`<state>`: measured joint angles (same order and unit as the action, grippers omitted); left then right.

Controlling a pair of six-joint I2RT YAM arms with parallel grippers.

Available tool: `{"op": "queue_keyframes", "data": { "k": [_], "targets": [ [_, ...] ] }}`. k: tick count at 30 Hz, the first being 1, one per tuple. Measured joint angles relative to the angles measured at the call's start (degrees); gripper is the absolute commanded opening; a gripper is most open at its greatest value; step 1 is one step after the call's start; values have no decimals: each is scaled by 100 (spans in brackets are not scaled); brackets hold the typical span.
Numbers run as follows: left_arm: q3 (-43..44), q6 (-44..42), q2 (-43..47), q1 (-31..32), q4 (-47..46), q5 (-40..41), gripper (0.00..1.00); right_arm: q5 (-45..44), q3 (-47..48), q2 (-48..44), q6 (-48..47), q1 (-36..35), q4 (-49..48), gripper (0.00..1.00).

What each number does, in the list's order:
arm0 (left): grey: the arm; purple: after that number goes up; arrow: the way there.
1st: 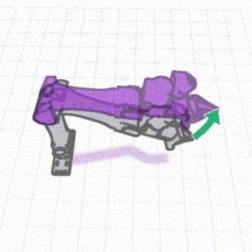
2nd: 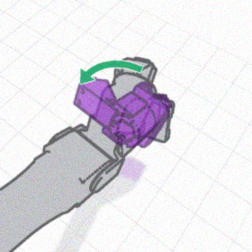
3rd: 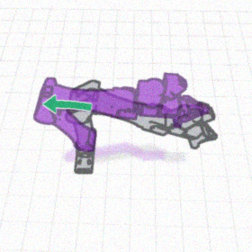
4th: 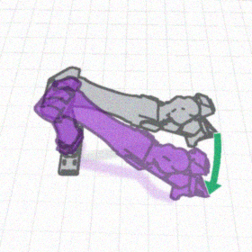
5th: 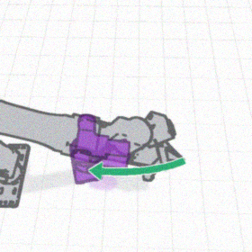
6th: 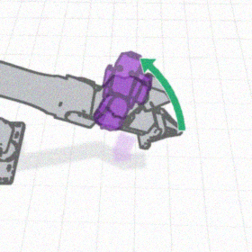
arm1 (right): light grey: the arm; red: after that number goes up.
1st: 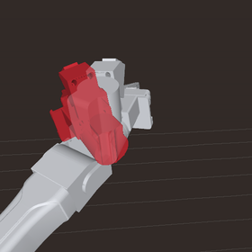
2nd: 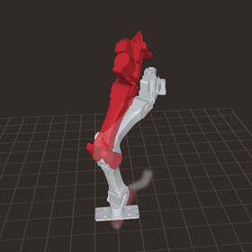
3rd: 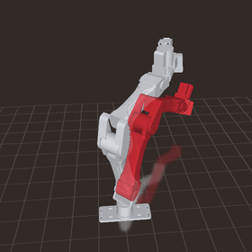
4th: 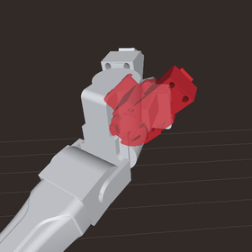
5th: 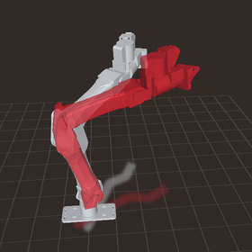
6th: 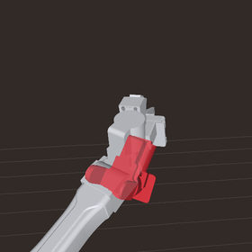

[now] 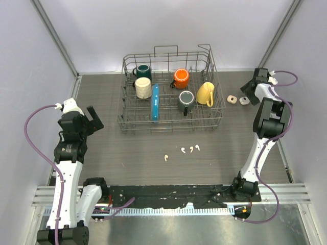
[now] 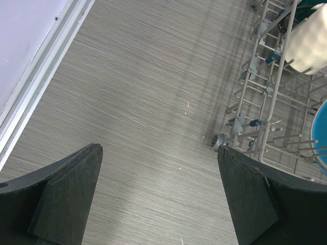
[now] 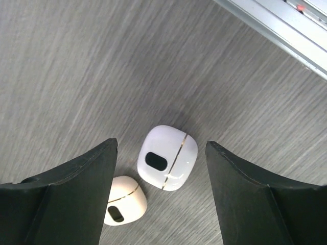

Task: Insert the wireless bluetooth earbuds into the charging case
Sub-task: Pick up the charging case at the center of the board.

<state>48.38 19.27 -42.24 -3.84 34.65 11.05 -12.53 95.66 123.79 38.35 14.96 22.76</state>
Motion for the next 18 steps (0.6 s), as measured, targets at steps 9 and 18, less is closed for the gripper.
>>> {"op": "queue_keyframes", "data": {
  "k": [9, 18],
  "targets": [
    [0, 0, 4, -4, -2, 31, 100, -363, 223, 173, 94, -116, 466, 74],
    [-26, 0, 11, -33, -2, 31, 100, -439, 518, 487, 83, -186, 546, 73]
  ]
}}
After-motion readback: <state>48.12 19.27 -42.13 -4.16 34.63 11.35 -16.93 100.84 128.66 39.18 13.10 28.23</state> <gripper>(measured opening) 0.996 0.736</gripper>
